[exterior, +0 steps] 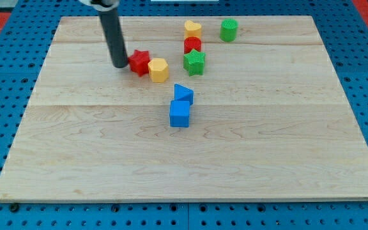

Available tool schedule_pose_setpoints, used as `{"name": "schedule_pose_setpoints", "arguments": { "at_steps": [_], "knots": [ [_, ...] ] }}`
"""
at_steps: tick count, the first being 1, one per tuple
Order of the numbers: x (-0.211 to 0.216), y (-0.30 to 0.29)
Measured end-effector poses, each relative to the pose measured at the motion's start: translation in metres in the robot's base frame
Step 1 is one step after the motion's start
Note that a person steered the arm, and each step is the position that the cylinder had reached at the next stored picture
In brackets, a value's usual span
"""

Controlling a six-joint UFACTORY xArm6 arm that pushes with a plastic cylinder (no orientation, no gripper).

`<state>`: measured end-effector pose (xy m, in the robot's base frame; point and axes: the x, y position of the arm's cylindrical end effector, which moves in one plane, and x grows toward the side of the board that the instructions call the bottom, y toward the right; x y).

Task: Place the red circle diagonal to the green circle

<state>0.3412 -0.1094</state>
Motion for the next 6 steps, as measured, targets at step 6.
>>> {"name": "schedule_pose_setpoints", "arguments": {
  "at_steps": [6],
  "knots": [
    [-0.037, 0.122]
  ]
}}
